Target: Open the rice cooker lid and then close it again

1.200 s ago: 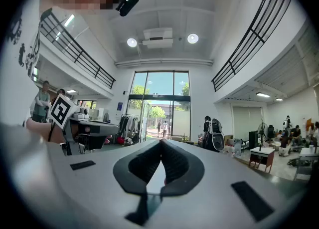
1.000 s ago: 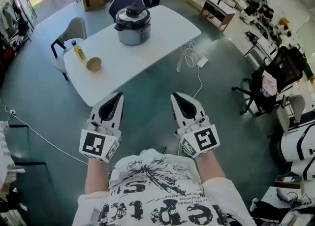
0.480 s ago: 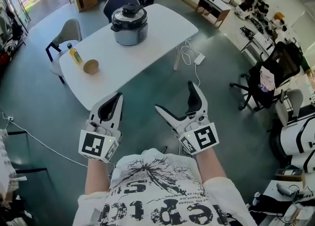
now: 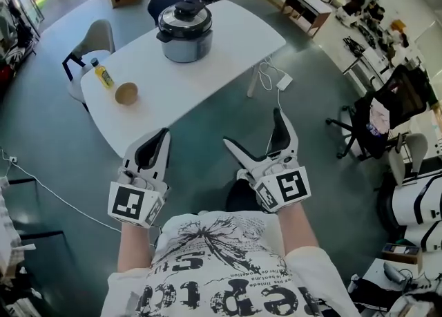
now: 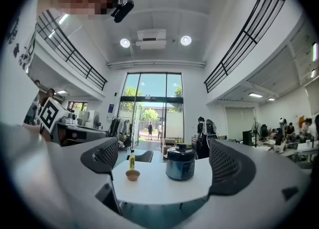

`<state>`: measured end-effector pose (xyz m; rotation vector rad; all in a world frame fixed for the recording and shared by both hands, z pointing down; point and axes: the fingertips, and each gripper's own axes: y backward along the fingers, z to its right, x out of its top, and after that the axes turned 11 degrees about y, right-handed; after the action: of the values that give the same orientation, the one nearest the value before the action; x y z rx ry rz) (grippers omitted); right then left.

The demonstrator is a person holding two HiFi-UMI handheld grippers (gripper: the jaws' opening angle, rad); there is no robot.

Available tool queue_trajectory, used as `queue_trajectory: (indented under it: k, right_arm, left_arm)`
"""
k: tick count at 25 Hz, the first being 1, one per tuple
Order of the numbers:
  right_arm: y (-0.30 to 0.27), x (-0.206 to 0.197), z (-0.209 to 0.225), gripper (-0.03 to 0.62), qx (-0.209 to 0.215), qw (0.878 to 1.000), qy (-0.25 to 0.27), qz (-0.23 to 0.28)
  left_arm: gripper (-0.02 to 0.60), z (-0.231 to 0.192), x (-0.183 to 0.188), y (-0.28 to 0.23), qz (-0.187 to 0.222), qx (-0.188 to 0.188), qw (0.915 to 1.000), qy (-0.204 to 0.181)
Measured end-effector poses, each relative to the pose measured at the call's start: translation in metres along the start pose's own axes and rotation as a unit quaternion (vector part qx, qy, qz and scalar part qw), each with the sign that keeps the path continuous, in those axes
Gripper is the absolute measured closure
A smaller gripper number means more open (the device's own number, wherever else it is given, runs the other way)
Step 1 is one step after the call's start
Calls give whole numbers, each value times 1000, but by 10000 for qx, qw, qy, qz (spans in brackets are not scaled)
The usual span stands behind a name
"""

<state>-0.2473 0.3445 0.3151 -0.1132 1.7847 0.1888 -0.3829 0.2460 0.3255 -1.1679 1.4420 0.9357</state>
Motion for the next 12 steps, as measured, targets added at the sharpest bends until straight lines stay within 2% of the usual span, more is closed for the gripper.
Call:
queue_trajectory:
  k: [5,9,12]
  right_arm:
    - [-38,-31,57,19,109,9998,-155,25]
    - [-88,-61,122,6,519,9984,-215,72]
    - [-127,-73,182,5,827,9960,-309,129]
  left_arm:
    - [568,-17,-14,-62,48,290,9996,35]
    - [568,-24,-23,-137,68,670,9977,8]
    - [568,-23,-17,-202,68,968,9953,-15]
